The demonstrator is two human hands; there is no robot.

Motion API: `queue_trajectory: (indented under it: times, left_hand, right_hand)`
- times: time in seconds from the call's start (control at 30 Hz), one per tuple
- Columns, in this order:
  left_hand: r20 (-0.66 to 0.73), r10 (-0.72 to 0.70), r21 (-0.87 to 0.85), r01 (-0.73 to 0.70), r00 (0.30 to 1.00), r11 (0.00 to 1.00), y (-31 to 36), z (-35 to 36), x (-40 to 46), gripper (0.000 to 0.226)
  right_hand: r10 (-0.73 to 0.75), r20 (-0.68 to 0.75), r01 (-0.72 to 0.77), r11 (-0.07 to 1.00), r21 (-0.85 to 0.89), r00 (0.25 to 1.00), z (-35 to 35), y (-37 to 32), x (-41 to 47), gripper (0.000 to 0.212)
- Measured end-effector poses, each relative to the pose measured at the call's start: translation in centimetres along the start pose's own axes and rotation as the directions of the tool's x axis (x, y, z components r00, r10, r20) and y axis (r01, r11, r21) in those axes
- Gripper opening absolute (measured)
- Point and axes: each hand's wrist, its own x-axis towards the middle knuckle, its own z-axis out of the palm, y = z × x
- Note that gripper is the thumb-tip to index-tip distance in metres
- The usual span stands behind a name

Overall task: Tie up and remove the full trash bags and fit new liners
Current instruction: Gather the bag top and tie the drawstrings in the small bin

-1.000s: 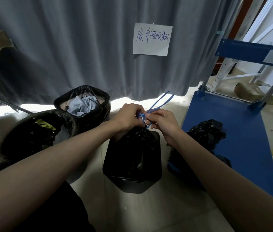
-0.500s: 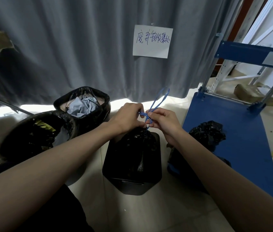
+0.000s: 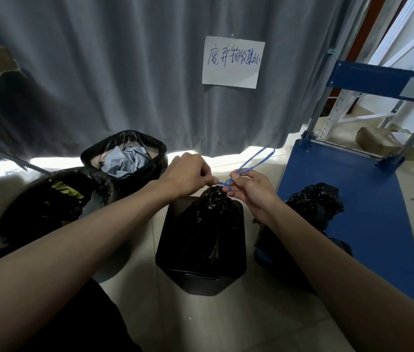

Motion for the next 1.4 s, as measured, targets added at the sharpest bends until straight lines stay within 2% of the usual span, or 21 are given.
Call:
queue_trajectory:
  times: [0.1, 0.23, 0.4, 0.53, 0.73, 0.83, 0.93, 1.07, 1.2, 1.4]
  left_hand:
    - [-0.081, 0.049, 0.022, -0.047, 0.996, 0.999, 0.2, -0.3, -0.1, 0.03]
    - [0.023, 0.109, -0.022, -0.109, 0.994, 0.994, 0.8, 0.2, -0.3, 0.026]
    - [0.08, -0.028, -0.252, 0.047, 0.996, 0.967, 0.9, 0.7, -0.2, 0.016]
    - [0.111, -0.11, -0.283, 0.138, 0.988, 0.949, 0.8, 1.0, -0.2, 0.021]
    - [0.072, -0.107, -0.311, 0.124, 0.992, 0.942, 2.0, 1.6, -0.9, 0.021]
    - [0.057, -0.068, -0.258, 0.081, 0.996, 0.963, 2.3, 1.8, -1.1, 0.02]
    - [0.059, -0.011, -0.11, 0.017, 0.998, 0.994, 3.0, 1.4, -1.5, 0.019]
    - [0.068, 0.052, 0.094, -0.058, 0.996, 0.994, 4.1, 0.1, -1.9, 0.024]
    - [0.07, 0.074, 0.133, -0.083, 0.995, 0.988, 4.9, -0.3, -2.1, 0.03]
    - [0.082, 0.123, 0.18, -0.136, 0.989, 0.974, 5.2, 0.0, -2.2, 0.021]
  right_hand:
    - [-0.039, 0.011, 0.039, 0.998, -0.057, 0.999, 0.5, -0.1, -0.1, 0.01]
    - [-0.092, 0.042, 0.097, 0.987, -0.132, 0.995, 1.0, 0.0, -0.1, 0.013]
    - [-0.141, 0.068, 0.151, 0.974, -0.168, 0.988, 1.2, -0.5, -0.8, 0.011]
    - [-0.185, 0.081, 0.198, 0.959, -0.205, 0.979, 1.5, -0.4, -1.0, 0.011]
    - [-0.236, 0.056, 0.242, 0.933, -0.266, 0.97, 1.4, -0.1, -0.7, 0.014]
    - [-0.236, 0.054, 0.242, 0.929, -0.282, 0.97, 1.4, 0.0, -0.8, 0.014]
    - [-0.205, 0.031, 0.206, 0.936, -0.287, 0.978, 1.5, 0.1, -0.8, 0.015]
    - [-0.01, 0.035, 0.015, 0.992, -0.123, 0.999, 1.6, -0.3, -1.0, 0.008]
    - [0.081, 0.046, -0.079, 0.995, -0.055, 0.996, 1.1, -0.2, -0.9, 0.012]
    - [0.131, 0.007, -0.131, 0.991, -0.034, 0.991, 0.8, 0.0, -0.8, 0.014]
